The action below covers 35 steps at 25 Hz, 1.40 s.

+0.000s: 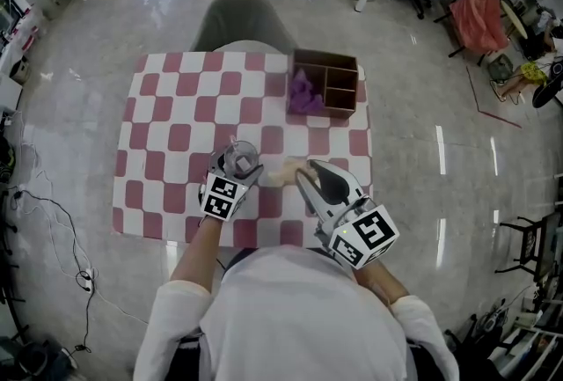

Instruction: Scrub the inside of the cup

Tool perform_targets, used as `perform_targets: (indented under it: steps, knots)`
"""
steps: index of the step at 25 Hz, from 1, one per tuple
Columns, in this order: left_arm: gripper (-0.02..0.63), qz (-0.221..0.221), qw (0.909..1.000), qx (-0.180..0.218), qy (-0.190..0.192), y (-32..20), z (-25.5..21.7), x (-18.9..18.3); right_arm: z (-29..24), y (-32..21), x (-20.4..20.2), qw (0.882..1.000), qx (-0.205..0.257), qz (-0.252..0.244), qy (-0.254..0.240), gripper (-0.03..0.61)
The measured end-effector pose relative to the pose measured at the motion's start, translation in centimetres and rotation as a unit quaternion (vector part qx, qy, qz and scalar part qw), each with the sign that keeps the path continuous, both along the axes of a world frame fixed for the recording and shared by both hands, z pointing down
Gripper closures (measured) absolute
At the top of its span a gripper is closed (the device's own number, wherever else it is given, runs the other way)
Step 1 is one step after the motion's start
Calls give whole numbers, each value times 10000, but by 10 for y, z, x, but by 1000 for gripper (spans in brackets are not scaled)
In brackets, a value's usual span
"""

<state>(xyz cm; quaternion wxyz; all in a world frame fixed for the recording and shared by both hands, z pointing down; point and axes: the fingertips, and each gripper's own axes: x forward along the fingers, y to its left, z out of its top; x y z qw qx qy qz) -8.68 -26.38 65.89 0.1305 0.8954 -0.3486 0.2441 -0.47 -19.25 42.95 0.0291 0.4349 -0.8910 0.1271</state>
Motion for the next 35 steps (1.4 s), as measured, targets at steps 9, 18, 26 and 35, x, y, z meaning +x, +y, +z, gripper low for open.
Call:
perform_targets:
  steps: [9, 18, 26, 35]
  knots:
    - [235, -96, 9999, -62, -65, 2, 1, -3, -2, 3, 0, 10000, 41, -22, -8, 472]
    - [235, -238, 9995, -141, -178, 10, 2, -14, -2, 3, -5, 10000, 16, -91, -29, 472]
    - [235, -442, 9987, -198, -163, 25, -3, -27, -2, 1, -13, 9996, 83, -255, -71, 472]
    - [301, -602, 9980, -4, -189, 39, -22, -36, -1, -1, -18, 9992, 55, -374, -134, 472]
